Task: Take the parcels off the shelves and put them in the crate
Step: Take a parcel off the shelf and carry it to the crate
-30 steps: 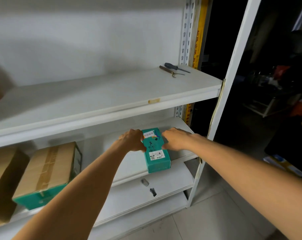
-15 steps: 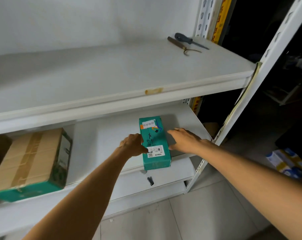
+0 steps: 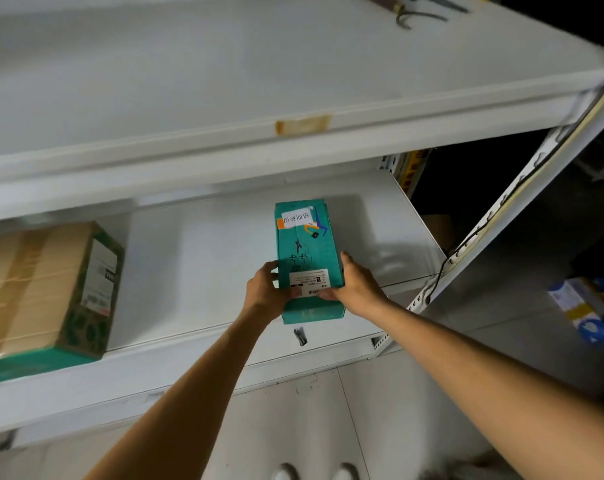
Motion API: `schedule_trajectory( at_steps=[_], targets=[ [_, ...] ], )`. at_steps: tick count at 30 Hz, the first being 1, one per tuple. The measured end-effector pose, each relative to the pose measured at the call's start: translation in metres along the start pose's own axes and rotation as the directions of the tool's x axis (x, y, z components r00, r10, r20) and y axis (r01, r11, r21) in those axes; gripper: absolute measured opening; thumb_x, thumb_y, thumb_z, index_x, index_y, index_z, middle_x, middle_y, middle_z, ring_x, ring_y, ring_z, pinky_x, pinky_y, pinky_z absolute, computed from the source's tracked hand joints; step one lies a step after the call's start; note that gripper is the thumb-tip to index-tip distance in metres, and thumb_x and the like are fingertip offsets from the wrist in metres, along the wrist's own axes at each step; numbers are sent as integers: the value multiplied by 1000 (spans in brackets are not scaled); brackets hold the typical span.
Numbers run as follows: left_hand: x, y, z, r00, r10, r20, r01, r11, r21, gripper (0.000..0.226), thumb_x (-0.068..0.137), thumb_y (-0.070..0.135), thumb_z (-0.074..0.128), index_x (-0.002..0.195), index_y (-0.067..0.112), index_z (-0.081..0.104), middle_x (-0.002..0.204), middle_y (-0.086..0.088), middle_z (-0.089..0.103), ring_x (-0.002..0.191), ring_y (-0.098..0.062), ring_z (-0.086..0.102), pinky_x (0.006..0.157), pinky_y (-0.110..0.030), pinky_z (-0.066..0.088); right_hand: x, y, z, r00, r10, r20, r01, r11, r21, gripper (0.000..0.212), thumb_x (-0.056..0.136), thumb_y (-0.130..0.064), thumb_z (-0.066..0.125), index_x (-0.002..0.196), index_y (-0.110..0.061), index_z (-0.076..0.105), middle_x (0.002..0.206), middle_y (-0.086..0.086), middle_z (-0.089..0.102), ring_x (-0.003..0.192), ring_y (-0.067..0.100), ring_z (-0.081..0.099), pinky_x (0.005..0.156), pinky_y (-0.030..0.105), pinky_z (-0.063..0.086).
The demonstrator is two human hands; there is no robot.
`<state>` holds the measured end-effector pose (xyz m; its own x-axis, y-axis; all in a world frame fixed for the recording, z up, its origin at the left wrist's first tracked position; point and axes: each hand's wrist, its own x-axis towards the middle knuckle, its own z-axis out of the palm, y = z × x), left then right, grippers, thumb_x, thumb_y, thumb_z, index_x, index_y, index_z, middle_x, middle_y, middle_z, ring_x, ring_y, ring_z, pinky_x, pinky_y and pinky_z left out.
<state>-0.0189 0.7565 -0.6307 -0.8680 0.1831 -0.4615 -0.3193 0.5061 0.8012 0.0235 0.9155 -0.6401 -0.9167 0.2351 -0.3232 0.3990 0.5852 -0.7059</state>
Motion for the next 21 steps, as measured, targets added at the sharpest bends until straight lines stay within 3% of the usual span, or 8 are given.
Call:
schedule_trajectory(
  at_steps=[4, 9, 14, 17, 21],
  targets=[
    [1, -1, 0, 1000, -13, -17, 12, 999, -41, 58, 89, -6, 59, 140, 14, 41, 129, -11, 56, 114, -32, 60, 87, -42, 53, 2, -1, 0, 1000, 3, 15, -4, 998, 65, 59, 77, -5, 77, 128, -14, 48, 120, 4, 63, 112, 21, 60, 81, 24, 51],
    [-7, 1, 0, 1000, 2, -21, -3, 999, -36, 57, 86, -6, 63, 135, 15, 43, 127, -9, 56, 111, -29, 60, 84, -41, 55, 1, -7, 1, 997, 78, -25, -76, 995, 70, 62, 72, 0, 80, 122, -12, 46, 117, 5, 63, 109, 23, 62, 79, 27, 55],
    [-4, 17, -17, 995, 104, -9, -103, 994, 42, 53, 84, -6, 65, 128, 11, 41, 125, -9, 57, 98, -18, 58, 82, -36, 56, -4, -28, -1, 985, 92, -149, -80, 993, 82, 63, 68, 2, 82, 113, -11, 40, 116, 7, 62, 104, 24, 64, 73, 25, 56],
    [-1, 32, -35, 985, 156, 74, -165, 977, 133, 64, 80, -7, 68, 134, 12, 39, 125, -9, 57, 99, -17, 56, 86, -37, 55, -12, -42, -4, 973, 96, -210, -74, 991, 111, 68, 66, 2, 83, 116, -12, 39, 113, 4, 62, 103, 23, 64, 78, 29, 58],
    [-1, 44, -49, 943, 208, 259, -253, 955, 156, 85, 80, -4, 71, 150, 16, 25, 128, -9, 55, 114, -28, 59, 92, -43, 50, -33, -58, 1, 938, 116, -327, -71, 987, 145, 80, 64, 1, 84, 129, -17, 40, 112, 2, 60, 103, 20, 61, 82, 30, 56]
  ],
)
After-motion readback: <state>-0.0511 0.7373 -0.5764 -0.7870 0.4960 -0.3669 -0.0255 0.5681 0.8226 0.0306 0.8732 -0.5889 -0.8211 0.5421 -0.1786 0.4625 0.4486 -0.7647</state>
